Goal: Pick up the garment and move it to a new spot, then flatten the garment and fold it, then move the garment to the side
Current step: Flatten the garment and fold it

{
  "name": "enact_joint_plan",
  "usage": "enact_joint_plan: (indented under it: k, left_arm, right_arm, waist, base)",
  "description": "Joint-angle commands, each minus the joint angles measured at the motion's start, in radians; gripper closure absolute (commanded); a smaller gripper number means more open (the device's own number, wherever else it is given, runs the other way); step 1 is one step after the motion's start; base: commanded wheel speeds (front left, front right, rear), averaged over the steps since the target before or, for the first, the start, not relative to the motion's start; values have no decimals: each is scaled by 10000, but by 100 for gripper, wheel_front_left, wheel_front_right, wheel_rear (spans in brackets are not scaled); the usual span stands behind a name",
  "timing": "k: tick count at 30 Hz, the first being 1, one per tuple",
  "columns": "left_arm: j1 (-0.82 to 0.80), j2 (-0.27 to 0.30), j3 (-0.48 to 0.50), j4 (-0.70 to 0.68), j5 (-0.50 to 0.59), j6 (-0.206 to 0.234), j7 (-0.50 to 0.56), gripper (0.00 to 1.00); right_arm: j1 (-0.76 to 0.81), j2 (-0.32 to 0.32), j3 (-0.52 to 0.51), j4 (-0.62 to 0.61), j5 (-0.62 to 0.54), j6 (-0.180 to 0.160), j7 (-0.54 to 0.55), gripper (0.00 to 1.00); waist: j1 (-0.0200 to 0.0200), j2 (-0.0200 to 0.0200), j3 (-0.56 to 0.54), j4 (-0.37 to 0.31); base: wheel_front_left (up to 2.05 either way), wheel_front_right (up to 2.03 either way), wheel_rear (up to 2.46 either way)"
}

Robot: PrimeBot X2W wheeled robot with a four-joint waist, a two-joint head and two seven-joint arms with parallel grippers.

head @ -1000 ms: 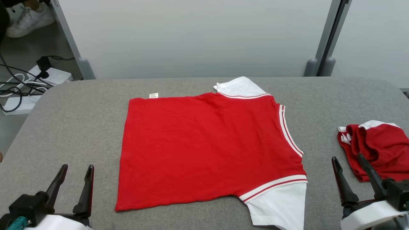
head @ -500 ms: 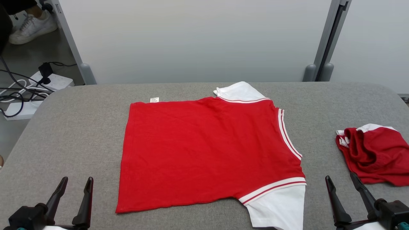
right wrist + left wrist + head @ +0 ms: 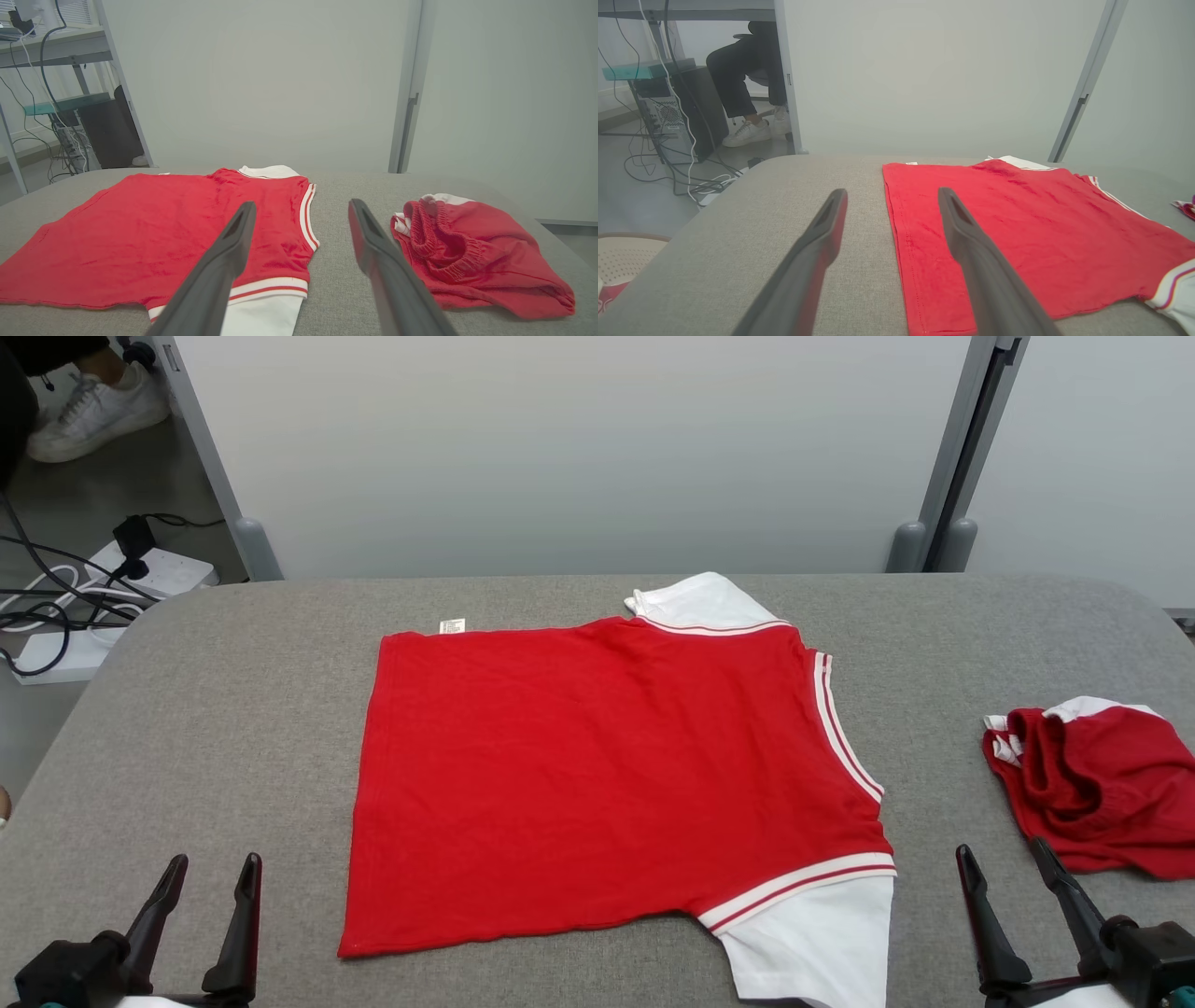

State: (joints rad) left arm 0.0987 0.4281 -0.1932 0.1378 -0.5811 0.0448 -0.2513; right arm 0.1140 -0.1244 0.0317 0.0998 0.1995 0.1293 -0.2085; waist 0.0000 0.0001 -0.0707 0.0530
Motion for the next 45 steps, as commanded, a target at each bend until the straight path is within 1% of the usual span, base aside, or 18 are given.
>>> enact_joint_plan:
  k: [1, 15, 17, 22, 25, 29, 33, 39, 41, 45]
  left_arm:
    - [-419, 233, 469, -182, 109, -36, -104, 0]
    - [-622, 137, 437, -140, 232, -105, -85, 0]
    - [-741, 21, 362, -102, 129, -141, -1, 0]
    - [-956, -558, -51, 673, -507, -325, 840, 0]
    - [-1086, -773, -205, 1110, -855, -366, 1438, 0]
    - [-1312, -843, -454, 1577, -1117, -471, 2233, 0]
    - [-1678, -878, -594, 1980, -1258, -526, 2736, 0]
    - [-2173, -935, -653, 2654, -1485, -666, 3130, 0]
    - [-2331, -934, -688, 2856, -1539, -791, 3191, 0]
    - [-2526, -954, -700, 3194, -1611, -900, 3208, 0]
  right_arm:
    - [-211, -121, 166, -321, -73, 14, -7, 0]
    - [-350, -140, 339, -304, -33, 14, 25, 0]
    - [-311, -122, 355, -190, 18, 14, 115, 0]
    - [-29, -145, 673, 517, 203, 14, 546, 0]
    - [127, -102, 811, 911, 314, 14, 684, 0]
    - [192, -49, 1079, 1394, 445, 14, 892, 0]
    - [45, 6, 1298, 1813, 577, 14, 993, 0]
    - [-344, 34, 1613, 2257, 673, 14, 1149, 0]
    - [-476, 43, 1698, 2368, 713, 14, 1186, 0]
    - [-663, 43, 1834, 2542, 740, 14, 1255, 0]
  waist:
    - [0, -1, 5, -2]
    - [0, -1, 192, -45]
    - [0, -1, 248, -13]
    - [0, -1, 481, 37]
    - [0, -1, 631, 36]
    - [0, -1, 923, -16]
    - [0, -1, 1261, -33]
    - [0, -1, 1628, -97]
    - [0, -1, 1721, -103]
    - [0, -1, 1826, -105]
  base:
    - [0, 0, 0]
    - [0, 0, 0]
    - [0, 0, 0]
    - [0, 0, 0]
    - [0, 0, 0]
    - [0, 0, 0]
    - [0, 0, 0]
    - [0, 0, 0]
    - [0, 0, 0]
    - [0, 0, 0]
